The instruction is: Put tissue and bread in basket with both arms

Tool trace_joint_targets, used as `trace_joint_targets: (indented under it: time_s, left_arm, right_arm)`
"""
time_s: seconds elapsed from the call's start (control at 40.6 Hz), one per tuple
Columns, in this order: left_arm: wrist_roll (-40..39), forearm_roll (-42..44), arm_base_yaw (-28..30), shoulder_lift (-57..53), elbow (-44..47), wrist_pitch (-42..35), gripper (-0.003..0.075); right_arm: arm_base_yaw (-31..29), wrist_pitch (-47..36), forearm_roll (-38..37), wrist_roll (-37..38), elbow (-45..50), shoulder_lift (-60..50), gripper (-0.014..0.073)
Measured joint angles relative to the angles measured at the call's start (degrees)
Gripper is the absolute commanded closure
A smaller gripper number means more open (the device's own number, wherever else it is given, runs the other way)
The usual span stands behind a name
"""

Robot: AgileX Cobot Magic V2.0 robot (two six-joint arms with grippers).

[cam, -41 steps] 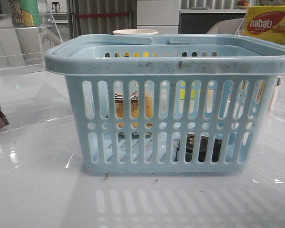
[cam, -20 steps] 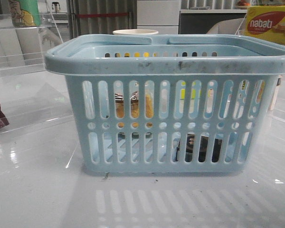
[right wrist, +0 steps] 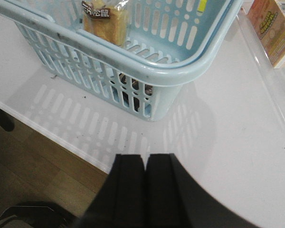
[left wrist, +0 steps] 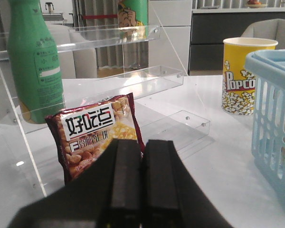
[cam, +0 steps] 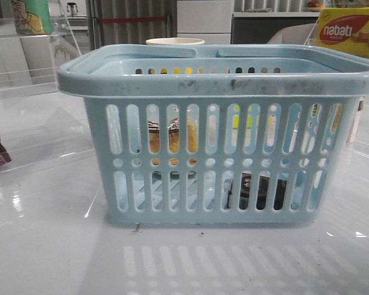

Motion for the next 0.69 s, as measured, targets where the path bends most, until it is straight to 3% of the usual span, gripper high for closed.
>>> trace_joint_targets:
  time_s: [0.69]
  left_arm:
    - [0.00, -0.27, -1.24, 0.00, 0.00, -1.94, 0.0627]
  right_arm:
    - [0.00, 0.09, 0.00, 0.00, 0.00, 0.00, 0.0536]
